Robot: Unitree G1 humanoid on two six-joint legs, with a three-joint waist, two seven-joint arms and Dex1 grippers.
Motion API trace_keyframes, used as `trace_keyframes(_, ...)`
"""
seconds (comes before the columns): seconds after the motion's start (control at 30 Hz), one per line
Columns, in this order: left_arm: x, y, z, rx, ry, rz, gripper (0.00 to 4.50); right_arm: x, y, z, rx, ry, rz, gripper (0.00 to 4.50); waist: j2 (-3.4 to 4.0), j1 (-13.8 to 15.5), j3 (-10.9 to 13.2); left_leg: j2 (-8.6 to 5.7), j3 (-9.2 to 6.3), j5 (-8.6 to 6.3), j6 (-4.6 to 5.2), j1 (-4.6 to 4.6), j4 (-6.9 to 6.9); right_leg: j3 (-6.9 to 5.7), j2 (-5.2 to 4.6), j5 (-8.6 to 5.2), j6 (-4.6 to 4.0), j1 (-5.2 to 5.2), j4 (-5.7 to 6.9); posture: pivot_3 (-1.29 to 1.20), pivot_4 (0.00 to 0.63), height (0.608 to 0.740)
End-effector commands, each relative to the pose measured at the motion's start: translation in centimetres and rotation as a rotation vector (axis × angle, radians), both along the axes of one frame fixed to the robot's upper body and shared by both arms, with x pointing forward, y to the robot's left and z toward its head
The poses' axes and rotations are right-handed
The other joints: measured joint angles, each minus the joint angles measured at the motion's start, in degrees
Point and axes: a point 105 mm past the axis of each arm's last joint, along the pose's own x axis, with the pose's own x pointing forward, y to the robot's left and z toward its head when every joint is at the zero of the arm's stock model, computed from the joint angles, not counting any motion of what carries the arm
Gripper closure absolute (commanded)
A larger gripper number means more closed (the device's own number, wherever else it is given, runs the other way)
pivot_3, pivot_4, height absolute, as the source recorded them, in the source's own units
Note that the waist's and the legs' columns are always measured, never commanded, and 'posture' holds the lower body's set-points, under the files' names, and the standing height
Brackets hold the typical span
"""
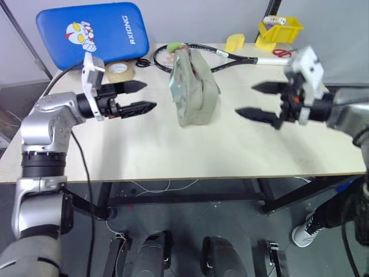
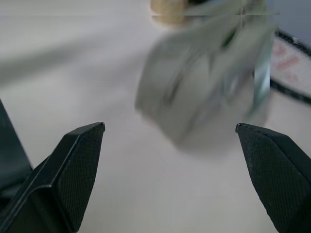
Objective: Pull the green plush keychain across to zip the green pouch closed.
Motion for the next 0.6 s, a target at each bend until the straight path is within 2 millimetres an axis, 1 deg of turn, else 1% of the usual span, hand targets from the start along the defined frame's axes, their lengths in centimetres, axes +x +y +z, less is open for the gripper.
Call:
trace_keyframes(0.03,-0.1,0.7,2.1,-0.033,-0.069,0.020,0.05,2.2,1.6,1.3,0.028,0.008,-0.037,0.00,0.00,-0.3,0.0,-0.01,0.02,0.01,0.01,-0.01,0.00,0.00,0.00,0.01,0.01,-0.01,0.00,0.00,0.150,0.740)
trace_keyframes(0.13,0.1,1.0,2.1,-0.016,-0.077,0.036,0.05,4.8,3.7,2.7,0.066,0.006,-0.073,0.00,0.01,-0.5,0.0,-0.05,0.14,0.03,0.03,-0.13,-0.01,0.02,-0.01,0.07,0.13,-0.19,0.06,0.00,0.150,0.740)
trace_keyframes(0.23,0.2,1.1,2.1,-0.009,-0.080,0.034,0.05,6.8,6.5,3.6,0.091,0.018,-0.080,0.00,0.01,-0.5,0.0,-0.10,0.21,0.06,0.04,-0.67,0.20,0.03,0.01,0.22,0.38,-0.85,0.51,0.00,0.150,0.740)
trace_keyframes(0.33,0.2,1.1,2.2,-0.004,-0.084,0.030,0.05,8.6,9.1,3.8,0.097,0.045,-0.096,0.00,0.01,-0.4,0.0,-0.08,0.33,0.08,0.05,-0.77,0.25,0.01,0.22,0.20,0.42,-1.06,0.85,0.00,0.150,0.740)
trace_keyframes(0.4,0.1,1.1,2.1,-0.002,-0.086,0.029,0.05,9.5,10.4,3.0,0.078,0.078,-0.109,0.00,0.01,-0.4,0.0,-0.05,0.33,0.09,0.04,-0.76,0.26,-0.01,0.28,0.20,0.43,-1.05,0.88,0.00,0.150,0.740)
trace_keyframes(0.5,0.0,1.1,1.9,0.006,-0.087,0.028,0.05,10.4,11.3,1.1,0.006,0.118,-0.143,0.00,0.00,-0.3,0.0,-0.04,0.30,0.15,0.08,-0.76,0.27,-0.01,0.34,0.20,0.43,-1.02,0.89,0.00,0.150,0.740)
trace_keyframes(0.57,-0.2,1.1,1.7,0.010,-0.084,0.029,0.00,10.9,11.5,-0.3,-0.049,0.136,-0.168,0.53,0.00,-0.3,0.0,-0.05,0.27,0.16,0.09,-0.75,0.28,-0.02,0.34,0.20,0.43,-0.99,0.89,0.00,0.150,0.740)
trace_keyframes(0.6,-0.2,1.2,1.7,0.011,-0.083,0.031,0.00,11.0,11.5,-0.7,-0.062,0.133,-0.178,0.83,0.00,-0.3,0.0,-0.05,0.28,0.16,0.09,-0.75,0.28,0.00,0.34,0.20,0.43,-0.99,0.89,0.00,0.150,0.740)
